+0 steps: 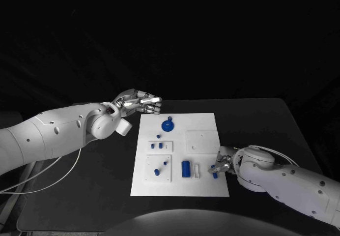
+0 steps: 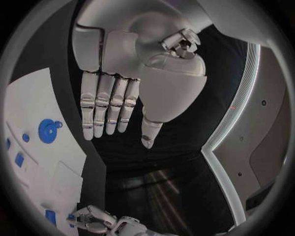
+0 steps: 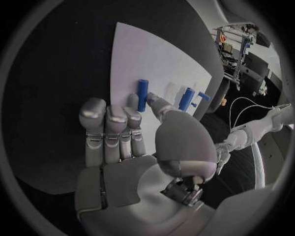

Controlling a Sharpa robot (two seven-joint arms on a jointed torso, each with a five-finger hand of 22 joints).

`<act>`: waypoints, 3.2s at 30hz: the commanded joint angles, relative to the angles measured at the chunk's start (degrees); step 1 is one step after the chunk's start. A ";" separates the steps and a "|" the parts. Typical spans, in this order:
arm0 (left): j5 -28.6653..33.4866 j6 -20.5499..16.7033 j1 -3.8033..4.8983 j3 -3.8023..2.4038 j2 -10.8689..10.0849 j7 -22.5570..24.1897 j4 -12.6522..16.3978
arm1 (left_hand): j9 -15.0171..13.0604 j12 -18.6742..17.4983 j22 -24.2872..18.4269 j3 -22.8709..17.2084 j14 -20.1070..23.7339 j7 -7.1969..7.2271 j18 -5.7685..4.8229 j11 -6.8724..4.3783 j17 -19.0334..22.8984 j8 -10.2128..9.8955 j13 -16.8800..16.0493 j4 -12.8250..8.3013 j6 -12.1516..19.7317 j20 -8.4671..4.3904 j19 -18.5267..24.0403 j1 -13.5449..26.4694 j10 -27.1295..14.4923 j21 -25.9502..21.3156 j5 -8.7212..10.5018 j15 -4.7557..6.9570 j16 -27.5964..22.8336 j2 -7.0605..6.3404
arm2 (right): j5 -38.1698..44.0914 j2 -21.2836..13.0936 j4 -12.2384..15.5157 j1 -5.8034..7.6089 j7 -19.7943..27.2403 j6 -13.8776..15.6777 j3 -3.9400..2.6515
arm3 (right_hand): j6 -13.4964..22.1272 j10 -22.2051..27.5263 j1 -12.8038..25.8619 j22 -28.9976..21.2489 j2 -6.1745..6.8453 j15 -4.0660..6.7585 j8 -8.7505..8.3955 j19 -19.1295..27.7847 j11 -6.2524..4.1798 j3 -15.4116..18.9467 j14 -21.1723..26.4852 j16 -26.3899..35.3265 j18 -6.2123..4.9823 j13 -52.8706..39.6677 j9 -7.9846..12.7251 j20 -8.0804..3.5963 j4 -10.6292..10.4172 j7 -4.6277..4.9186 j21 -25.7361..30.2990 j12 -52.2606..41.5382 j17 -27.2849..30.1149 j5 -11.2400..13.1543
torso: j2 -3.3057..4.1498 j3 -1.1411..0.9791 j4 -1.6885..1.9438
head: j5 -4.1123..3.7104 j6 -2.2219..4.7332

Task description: Assemble the parts on the task board

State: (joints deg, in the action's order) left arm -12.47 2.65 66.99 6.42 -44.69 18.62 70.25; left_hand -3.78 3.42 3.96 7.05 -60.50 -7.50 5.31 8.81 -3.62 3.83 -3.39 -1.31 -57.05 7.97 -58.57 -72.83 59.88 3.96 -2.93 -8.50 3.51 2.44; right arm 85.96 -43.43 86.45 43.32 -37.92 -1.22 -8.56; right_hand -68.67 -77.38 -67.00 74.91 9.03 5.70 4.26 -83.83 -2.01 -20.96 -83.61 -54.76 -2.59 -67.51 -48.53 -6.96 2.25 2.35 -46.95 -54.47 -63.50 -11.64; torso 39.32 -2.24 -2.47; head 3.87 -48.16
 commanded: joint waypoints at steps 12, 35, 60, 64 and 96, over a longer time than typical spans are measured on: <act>0.04 0.22 -0.02 -0.02 -0.03 -0.07 0.21 | 0.02 0.03 0.02 0.26 -0.31 -0.58 -0.90 0.12 0.01 -0.09 -0.01 0.20 -0.29 -0.15 0.02 -0.24 0.06 -0.04 0.26 -0.22 0.18 0.73 | 2.23 -0.07 -1.69 -1.00 -2.76 -3.93 2.40 | 3.56 1.62 -0.23 5.48 -2.82 -1.04 -0.69 0.85 0.41 -7.66 0.25 0.32 -1.21 1.11 39.33 1.09 14.01 2.41 0.95 1.05 -0.37 -10.56 | -0.02 -0.07 -0.12 | -0.04 0.09; -1.88 0.76 -0.01 -0.01 0.40 -3.08 0.43 | 0.02 0.04 0.02 -0.52 -0.12 -2.29 -0.51 0.56 -0.01 -0.09 -0.01 1.12 3.06 0.16 0.02 0.85 -0.91 -0.04 0.21 -0.42 0.20 0.76 | -22.95 -1.17 1.82 -0.45 0.67 5.76 0.20 | 2.47 1.89 3.92 5.21 -3.30 -0.49 -0.64 1.77 0.03 -10.08 0.35 1.89 -1.16 2.25 42.11 0.57 13.32 2.23 -0.45 2.22 -0.21 -23.80 | 0.01 -0.08 -0.10 | 0.54 0.19; -1.13 4.34 -0.03 -0.01 0.72 -7.09 0.27 | 0.06 0.03 0.02 -0.35 0.01 -2.47 -0.54 0.69 0.01 -0.12 -0.01 2.07 4.35 0.10 -0.03 1.73 -1.40 -0.04 0.26 -0.44 0.17 0.35 | -22.20 1.78 2.73 0.66 1.86 5.27 -0.42 | 2.16 1.84 3.71 5.08 -5.28 -0.56 -0.62 0.86 0.02 -2.59 0.08 2.12 -0.87 2.43 42.24 0.62 11.49 1.72 2.17 2.09 -0.29 -13.76 | 0.00 0.00 -0.03 | 1.08 0.15; -1.10 4.44 -0.04 0.00 0.65 -7.23 0.25 | 0.06 0.03 0.02 -0.29 0.02 -2.46 -0.57 0.69 0.01 -0.12 0.00 2.17 4.37 0.08 -0.05 1.73 -1.41 -0.04 0.26 -0.44 0.17 0.29 | -20.10 2.17 1.83 0.89 0.32 2.90 -0.42 | 1.94 1.79 4.12 5.05 -5.45 -0.60 -0.63 0.77 0.00 -1.29 0.02 2.06 -0.82 2.47 42.09 0.68 10.18 1.49 2.47 2.07 -0.33 -11.01 | -0.05 0.04 -0.09 | 1.08 0.03; 1.25 5.52 -0.04 0.00 0.40 -8.20 0.64 | 0.09 0.02 0.01 0.54 0.14 -2.55 -0.70 0.77 0.02 -0.16 0.00 4.44 5.02 0.03 0.03 2.21 -1.74 -0.06 0.27 -0.46 0.15 -0.21 | -14.48 4.52 -0.21 1.02 -1.23 -0.76 0.00 | -0.84 0.69 8.39 5.27 -3.21 -0.33 -0.60 -0.01 -0.52 -1.20 -0.13 1.78 -0.26 2.99 41.76 0.38 -0.27 0.11 2.57 2.11 -0.26 -3.70 | 0.02 -0.04 -0.14 | 2.14 -0.34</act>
State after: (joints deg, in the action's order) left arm -11.75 6.91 66.97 6.43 -44.30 10.34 70.71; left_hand -3.73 3.42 3.96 7.62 -60.50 -10.09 5.30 9.63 -3.62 3.82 -3.39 2.91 -52.57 7.98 -58.57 -70.77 58.64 3.96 -2.93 -8.50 3.51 2.50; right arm 70.52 -39.01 86.22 44.50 -38.94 -1.47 -8.67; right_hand -69.34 -76.29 -58.30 74.90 5.67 5.23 3.75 -83.43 -2.36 -22.08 -83.54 -52.92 -3.04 -64.47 -6.84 -6.55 1.89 2.37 -44.58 -52.53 -63.85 -15.09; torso 39.34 -2.27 -2.55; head 5.88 -48.60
